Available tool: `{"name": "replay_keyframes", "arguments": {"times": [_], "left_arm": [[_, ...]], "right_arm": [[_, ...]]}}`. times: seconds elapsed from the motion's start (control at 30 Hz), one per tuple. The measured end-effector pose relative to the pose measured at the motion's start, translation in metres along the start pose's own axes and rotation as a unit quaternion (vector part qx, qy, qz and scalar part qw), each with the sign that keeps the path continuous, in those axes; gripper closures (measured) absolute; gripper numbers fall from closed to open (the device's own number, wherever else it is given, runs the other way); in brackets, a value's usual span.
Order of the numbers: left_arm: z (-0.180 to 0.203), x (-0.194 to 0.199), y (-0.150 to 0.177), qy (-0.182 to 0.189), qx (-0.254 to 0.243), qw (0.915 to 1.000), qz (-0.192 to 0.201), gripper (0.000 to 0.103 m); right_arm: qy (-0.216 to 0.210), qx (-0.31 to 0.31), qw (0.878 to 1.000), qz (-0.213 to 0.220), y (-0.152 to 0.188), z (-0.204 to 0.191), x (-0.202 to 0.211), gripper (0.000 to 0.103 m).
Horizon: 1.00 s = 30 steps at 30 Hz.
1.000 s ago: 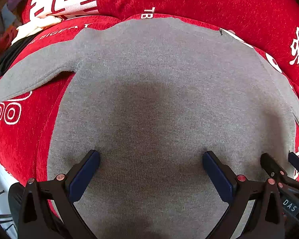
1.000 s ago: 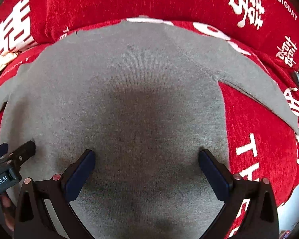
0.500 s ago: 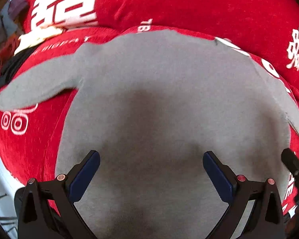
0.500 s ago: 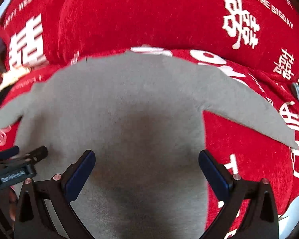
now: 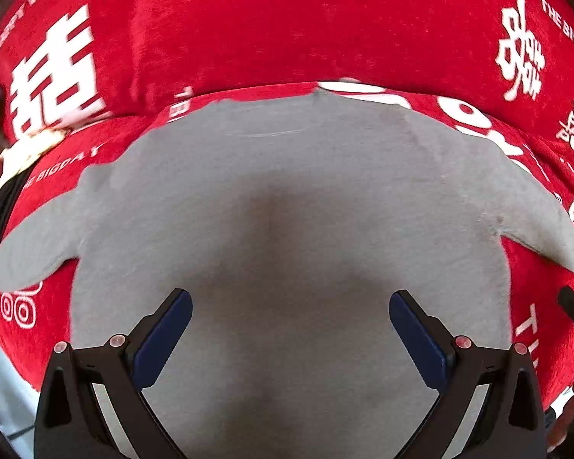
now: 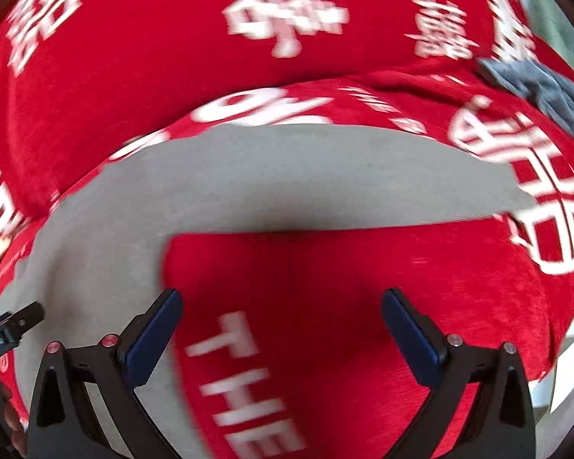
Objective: Fold small clothes
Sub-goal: 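Grasp the grey sweatshirt sleeve cuff with the right tool and fold it across the body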
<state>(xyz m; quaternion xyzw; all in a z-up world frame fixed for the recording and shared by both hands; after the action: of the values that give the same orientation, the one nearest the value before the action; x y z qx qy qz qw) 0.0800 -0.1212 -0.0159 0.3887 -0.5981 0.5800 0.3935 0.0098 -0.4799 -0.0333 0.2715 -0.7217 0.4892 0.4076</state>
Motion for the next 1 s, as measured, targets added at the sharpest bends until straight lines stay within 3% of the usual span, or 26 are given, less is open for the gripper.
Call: {"name": "replay_keyframes", "arguments": {"times": [0.3, 0.53, 0.67, 0.73, 0.77, 0.8, 0.87, 0.93, 1.0], "left_arm": [[0.070, -0.025, -0.034, 0.006, -0.036, 0.9993, -0.008, 0.000], [0.103, -0.048, -0.057, 0.009, -0.048, 0.9986, -0.019, 0.000], [0.113, -0.062, -0.066, 0.026, -0.036, 0.9985, -0.033, 0.000], [0.113, -0.065, -0.070, 0.032, -0.027, 0.9985, -0.035, 0.000], [0.110, -0.067, -0.073, 0.031, -0.021, 0.9987, -0.035, 0.000], [0.107, -0.068, -0.075, 0.030, -0.016, 0.9988, -0.035, 0.000], [0.100, -0.069, -0.083, 0.025, -0.004, 0.9991, -0.033, 0.000], [0.096, -0.070, -0.090, 0.022, 0.007, 0.9993, -0.031, 0.000], [0.099, -0.075, -0.095, 0.025, 0.015, 0.9990, -0.035, 0.000]], "right_arm": [[0.012, -0.112, 0.993, 0.033, -0.015, 0.118, -0.009, 0.001], [-0.047, -0.176, 0.981, 0.065, -0.049, 0.157, -0.025, 0.012], [-0.077, -0.201, 0.974, 0.071, -0.075, 0.168, -0.044, 0.030], [-0.092, -0.214, 0.970, 0.070, -0.083, 0.173, -0.052, 0.058], [-0.095, -0.223, 0.968, 0.065, -0.086, 0.177, -0.056, 0.087], [-0.106, -0.231, 0.965, 0.068, -0.087, 0.181, -0.053, 0.096], [-0.129, -0.238, 0.957, 0.103, -0.092, 0.184, -0.037, 0.097], [-0.114, -0.219, 0.957, 0.150, -0.096, 0.186, -0.013, 0.097], [-0.105, -0.215, 0.959, 0.155, -0.097, 0.185, -0.009, 0.097]]}}
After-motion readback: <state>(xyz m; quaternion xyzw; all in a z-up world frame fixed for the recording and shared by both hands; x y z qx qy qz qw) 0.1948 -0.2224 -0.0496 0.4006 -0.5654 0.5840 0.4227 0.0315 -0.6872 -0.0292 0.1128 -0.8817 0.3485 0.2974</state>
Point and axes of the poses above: each gripper's, at about its wrist camera, not at the fingertips, and x roughly against the way its jaws point, z to its right, y to its underside, the point moved 7 cm from there along -x, roughly the way its jaws point, and after that the axes turned 1 degree about y, right-handed, at the moved point
